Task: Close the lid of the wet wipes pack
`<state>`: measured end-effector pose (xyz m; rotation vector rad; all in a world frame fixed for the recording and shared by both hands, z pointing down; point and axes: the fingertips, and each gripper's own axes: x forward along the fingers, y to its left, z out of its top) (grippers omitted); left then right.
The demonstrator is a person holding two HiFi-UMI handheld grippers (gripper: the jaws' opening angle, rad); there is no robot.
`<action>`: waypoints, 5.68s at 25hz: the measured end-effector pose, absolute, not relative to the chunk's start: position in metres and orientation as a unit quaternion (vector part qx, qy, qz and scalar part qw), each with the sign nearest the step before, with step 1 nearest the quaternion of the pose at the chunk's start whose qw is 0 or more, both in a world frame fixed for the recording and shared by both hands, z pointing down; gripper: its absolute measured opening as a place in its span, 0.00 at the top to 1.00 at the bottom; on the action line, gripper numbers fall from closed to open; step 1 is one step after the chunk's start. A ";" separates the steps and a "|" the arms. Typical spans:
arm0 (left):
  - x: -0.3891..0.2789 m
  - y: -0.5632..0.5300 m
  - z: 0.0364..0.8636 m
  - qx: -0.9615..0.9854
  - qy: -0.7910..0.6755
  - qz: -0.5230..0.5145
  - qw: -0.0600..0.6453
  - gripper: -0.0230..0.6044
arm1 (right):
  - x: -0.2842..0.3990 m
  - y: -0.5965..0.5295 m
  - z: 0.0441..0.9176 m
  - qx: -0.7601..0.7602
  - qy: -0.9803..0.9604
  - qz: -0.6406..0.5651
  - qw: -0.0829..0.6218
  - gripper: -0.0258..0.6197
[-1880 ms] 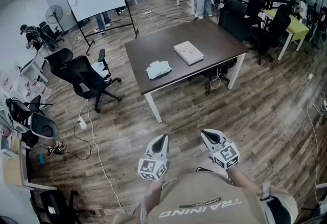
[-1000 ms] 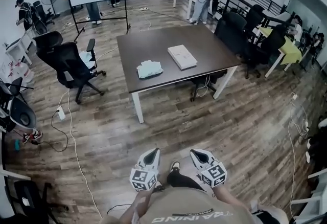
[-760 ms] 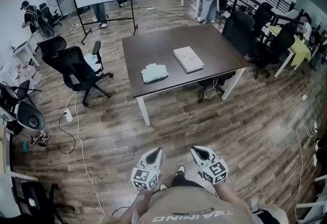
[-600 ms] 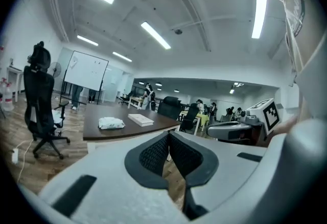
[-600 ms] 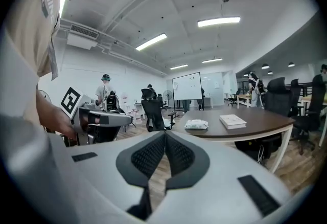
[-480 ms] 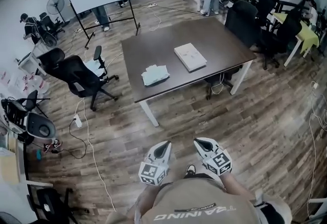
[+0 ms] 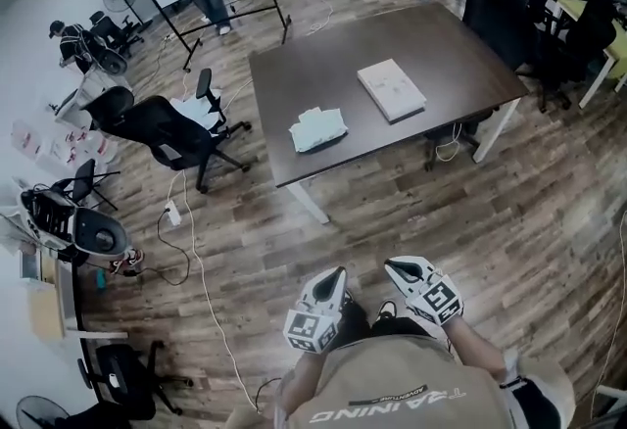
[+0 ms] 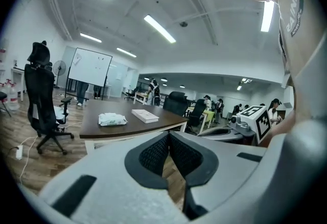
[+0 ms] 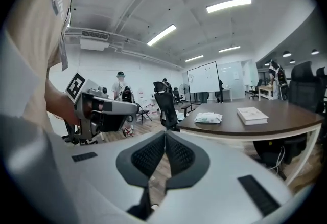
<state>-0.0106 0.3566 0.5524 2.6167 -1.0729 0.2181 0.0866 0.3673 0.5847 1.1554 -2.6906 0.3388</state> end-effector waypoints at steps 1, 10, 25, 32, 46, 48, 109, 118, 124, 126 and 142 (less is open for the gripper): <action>-0.012 0.351 0.557 0.909 -0.379 0.079 0.154 0.95 | 0.085 0.360 0.588 0.388 -0.909 0.117 0.096 0.94; -0.005 0.290 0.567 0.909 -0.371 0.072 0.173 0.95 | 0.092 0.307 0.591 0.400 -0.900 0.137 0.106 0.94; -0.029 0.171 0.539 0.927 -0.347 0.023 0.142 0.95 | 0.068 0.195 0.533 0.441 -0.888 0.076 0.104 0.94; -0.039 0.159 0.555 0.920 -0.343 0.018 0.188 0.95 | 0.057 0.181 0.535 0.443 -0.881 0.102 0.128 0.94; -0.053 0.078 0.583 0.897 -0.377 0.048 0.226 0.95 | 0.039 0.068 0.569 0.406 -0.890 0.174 0.112 0.94; -0.047 0.054 0.580 0.899 -0.376 0.059 0.215 0.95 | 0.044 0.040 0.570 0.404 -0.894 0.164 0.105 0.94; -0.058 -0.242 0.638 0.866 -0.403 0.136 0.263 0.95 | 0.030 -0.288 0.686 0.301 -0.896 0.229 0.234 0.93; -0.059 -0.239 0.660 0.834 -0.435 0.152 0.304 0.95 | 0.023 -0.289 0.731 0.225 -0.887 0.303 0.265 0.93; -0.056 -0.250 0.663 0.827 -0.447 0.141 0.311 0.95 | 0.013 -0.297 0.745 0.195 -0.882 0.312 0.294 0.82; -0.056 -0.250 0.664 0.824 -0.452 0.138 0.313 0.95 | 0.012 -0.296 0.751 0.186 -0.878 0.324 0.298 0.82; -0.070 -0.248 0.679 0.820 -0.456 0.134 0.318 0.95 | 0.005 -0.286 0.753 0.151 -0.871 0.358 0.301 0.89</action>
